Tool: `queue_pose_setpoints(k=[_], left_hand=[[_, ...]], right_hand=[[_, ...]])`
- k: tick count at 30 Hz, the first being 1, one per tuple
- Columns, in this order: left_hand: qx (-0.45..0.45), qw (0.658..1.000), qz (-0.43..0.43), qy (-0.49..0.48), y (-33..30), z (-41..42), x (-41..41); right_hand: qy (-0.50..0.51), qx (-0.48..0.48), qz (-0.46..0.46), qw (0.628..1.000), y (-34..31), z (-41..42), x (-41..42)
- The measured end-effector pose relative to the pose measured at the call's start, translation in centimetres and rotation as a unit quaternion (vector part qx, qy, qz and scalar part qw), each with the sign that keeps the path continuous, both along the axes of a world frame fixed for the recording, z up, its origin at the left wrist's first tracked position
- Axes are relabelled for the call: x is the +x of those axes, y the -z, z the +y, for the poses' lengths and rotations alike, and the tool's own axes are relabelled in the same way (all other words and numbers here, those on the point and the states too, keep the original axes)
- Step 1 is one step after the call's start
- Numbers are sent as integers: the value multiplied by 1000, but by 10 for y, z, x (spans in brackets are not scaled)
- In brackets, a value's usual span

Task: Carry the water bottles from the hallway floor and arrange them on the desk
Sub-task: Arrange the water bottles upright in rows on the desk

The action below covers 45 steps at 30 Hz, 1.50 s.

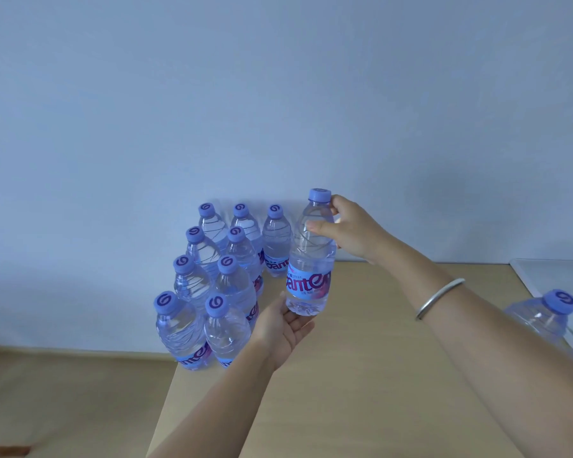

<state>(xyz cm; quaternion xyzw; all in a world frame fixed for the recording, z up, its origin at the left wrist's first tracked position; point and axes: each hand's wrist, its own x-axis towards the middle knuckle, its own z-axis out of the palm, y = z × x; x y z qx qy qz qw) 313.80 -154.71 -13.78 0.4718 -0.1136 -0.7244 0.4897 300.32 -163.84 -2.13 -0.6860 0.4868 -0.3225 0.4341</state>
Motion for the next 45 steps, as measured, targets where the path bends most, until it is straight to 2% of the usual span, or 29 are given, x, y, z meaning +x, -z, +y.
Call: queue_pose_setpoints(k=[5, 7, 12, 15, 22, 30, 34, 38, 40, 43, 45], left_hand=[[13, 998, 47, -49, 7, 11, 0], [16, 997, 50, -64, 9, 13, 2], [18, 995, 51, -80, 12, 14, 10], [28, 995, 50, -83, 18, 15, 13], [127, 986, 24, -108, 29, 15, 16], [157, 974, 11, -164, 46, 8, 10], [153, 973, -34, -168, 52, 4, 6], [138, 973, -157, -100, 56, 0, 1], [125, 970, -192, -78, 58, -4, -2], [138, 968, -189, -87, 55, -11, -2], [133, 964, -222, -66, 53, -19, 1]], right_hand=[[-26, -18, 65, 997, 9, 0, 15], [-47, -10, 64, 997, 13, 1, 19], [-60, -15, 52, 997, 22, 0, 24], [-57, -23, 76, 995, 29, -4, 29], [-56, -20, 110, 992, 48, -2, 39], [-67, -48, 108, 991, 75, 8, 47], [-75, -55, 91, 991, 89, 12, 48], [-90, -54, 82, 991, 96, 9, 49], [-99, -48, 81, 991, 100, 5, 50], [-112, -29, 70, 991, 107, -1, 52], [-108, -27, 65, 992, 111, -7, 53]])
